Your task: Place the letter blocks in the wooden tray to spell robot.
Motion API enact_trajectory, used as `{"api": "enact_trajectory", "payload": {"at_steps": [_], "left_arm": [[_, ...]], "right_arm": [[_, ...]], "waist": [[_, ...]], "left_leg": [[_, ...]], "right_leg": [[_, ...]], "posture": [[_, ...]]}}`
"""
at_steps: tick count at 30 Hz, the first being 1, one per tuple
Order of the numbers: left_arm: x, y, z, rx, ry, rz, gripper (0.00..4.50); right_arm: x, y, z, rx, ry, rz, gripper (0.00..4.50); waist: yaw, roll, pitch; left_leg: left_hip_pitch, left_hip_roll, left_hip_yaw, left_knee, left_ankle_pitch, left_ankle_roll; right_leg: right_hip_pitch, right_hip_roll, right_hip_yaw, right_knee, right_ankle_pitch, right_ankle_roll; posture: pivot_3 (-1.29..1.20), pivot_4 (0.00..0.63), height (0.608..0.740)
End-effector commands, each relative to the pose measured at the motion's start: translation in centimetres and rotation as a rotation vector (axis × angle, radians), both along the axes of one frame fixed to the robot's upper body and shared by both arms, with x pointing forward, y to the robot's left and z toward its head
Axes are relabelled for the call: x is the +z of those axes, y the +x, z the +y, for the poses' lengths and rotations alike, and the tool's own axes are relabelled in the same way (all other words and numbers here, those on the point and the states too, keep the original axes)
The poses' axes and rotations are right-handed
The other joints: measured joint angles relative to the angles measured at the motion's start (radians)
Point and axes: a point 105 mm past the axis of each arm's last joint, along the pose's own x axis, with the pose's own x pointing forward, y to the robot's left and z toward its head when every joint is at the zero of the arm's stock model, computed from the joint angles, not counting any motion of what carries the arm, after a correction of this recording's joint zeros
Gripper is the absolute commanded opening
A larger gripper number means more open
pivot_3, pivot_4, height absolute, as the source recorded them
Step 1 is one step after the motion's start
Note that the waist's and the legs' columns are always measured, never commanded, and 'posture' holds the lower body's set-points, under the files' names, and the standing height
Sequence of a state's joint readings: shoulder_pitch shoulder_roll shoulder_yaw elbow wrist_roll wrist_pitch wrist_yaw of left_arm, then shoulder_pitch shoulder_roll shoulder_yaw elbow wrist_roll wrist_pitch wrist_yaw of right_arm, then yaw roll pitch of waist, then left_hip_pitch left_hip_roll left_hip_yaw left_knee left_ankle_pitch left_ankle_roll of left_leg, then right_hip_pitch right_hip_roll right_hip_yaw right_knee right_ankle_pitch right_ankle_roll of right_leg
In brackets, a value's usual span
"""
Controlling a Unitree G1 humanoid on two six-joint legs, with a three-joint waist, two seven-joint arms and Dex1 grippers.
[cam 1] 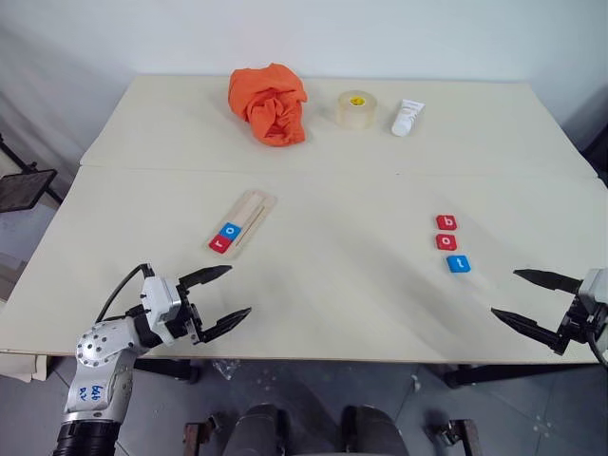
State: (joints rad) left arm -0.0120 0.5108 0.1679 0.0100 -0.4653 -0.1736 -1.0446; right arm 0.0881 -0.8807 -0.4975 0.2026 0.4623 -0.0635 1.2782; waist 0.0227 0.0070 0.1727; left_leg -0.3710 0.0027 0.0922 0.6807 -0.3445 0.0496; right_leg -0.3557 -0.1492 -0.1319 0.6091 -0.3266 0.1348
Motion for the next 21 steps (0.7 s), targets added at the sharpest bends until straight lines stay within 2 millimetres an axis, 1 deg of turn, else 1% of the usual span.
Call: {"api": "enact_trajectory", "payload": {"at_steps": [1,4,7,10,13,16,18,21], "left_arm": [[1.1,0.0,-0.4,-0.004,-0.023,-0.041,4.5],[1.4,0.9,0.0,0.084,-0.026,-0.05,4.5],[1.5,0.5,-0.1,0.06,-0.028,-0.046,4.5],[1.6,0.3,0.3,0.079,-0.016,-0.054,4.5],[1.7,0.0,1.7,0.16,-0.016,-0.036,4.5],[1.2,0.0,3.3,0.268,0.031,-0.001,4.5],[1.2,-0.1,3.8,0.299,0.039,0.012,4.5],[1.0,-0.7,4.8,0.345,0.095,0.02,4.5]], "right_arm": [[1.1,0.2,-0.4,-0.009,-0.009,-0.034,4.49],[1.1,0.4,-0.3,-0.009,-0.009,-0.035,4.49],[1.3,0.9,-0.1,-0.007,-0.006,-0.041,4.49],[1.5,1.4,0.2,0.001,-0.001,-0.052,4.49],[2.4,2.2,1.0,0.03,0.004,-0.087,4.49],[3.4,3.1,2.1,0.059,0.005,-0.128,4.49],[3.8,3.4,2.6,0.073,0.006,-0.143,4.49],[4.6,4.0,3.7,0.101,0.002,-0.174,4.49]], "waist": [[0.0,0.0,0.0],[0.0,0.0,0.0],[-0.001,0.0,0.0],[-0.001,0.0,0.0],[-0.002,0.0,0.0],[-0.005,0.0,0.0],[-0.007,0.0,0.0],[-0.005,-0.001,0.001]], "left_leg": [[0.0,0.0,0.0,0.0,0.0,0.0],[0.0,0.0,0.0,0.0,0.0,0.0],[0.0,0.0,0.0,0.0,0.0,0.0],[0.0,0.0,0.0,0.0,0.0,0.0],[0.0,0.0,0.0,0.0,0.0,0.0],[0.0,0.001,0.0,0.0,0.0,0.0],[0.0,0.001,0.0,0.0,0.0,0.0],[0.0,0.001,0.0,0.0,0.0,0.0]], "right_leg": [[0.0,0.0,0.0,0.0,0.0,0.0],[0.0,0.0,0.0,0.0,0.0,0.0],[0.0,0.0,0.0,0.0,0.0,0.0],[0.0,0.0,0.0,0.0,0.0,0.0],[0.0,0.0,0.0,0.0,0.0,0.0],[0.0,0.0,0.001,0.0,0.0,0.0],[0.0,0.0,0.001,-0.001,0.0,0.0],[0.0,0.0,0.001,-0.001,0.0,0.0]], "posture": [[0.0,0.15,0.74],[0.0,0.15,0.74],[0.0,0.15,0.74],[0.0,0.15,0.74],[0.0,0.15,0.74],[0.0,0.15,0.74],[0.0,0.15,0.74],[0.0,0.15,0.74]]}}
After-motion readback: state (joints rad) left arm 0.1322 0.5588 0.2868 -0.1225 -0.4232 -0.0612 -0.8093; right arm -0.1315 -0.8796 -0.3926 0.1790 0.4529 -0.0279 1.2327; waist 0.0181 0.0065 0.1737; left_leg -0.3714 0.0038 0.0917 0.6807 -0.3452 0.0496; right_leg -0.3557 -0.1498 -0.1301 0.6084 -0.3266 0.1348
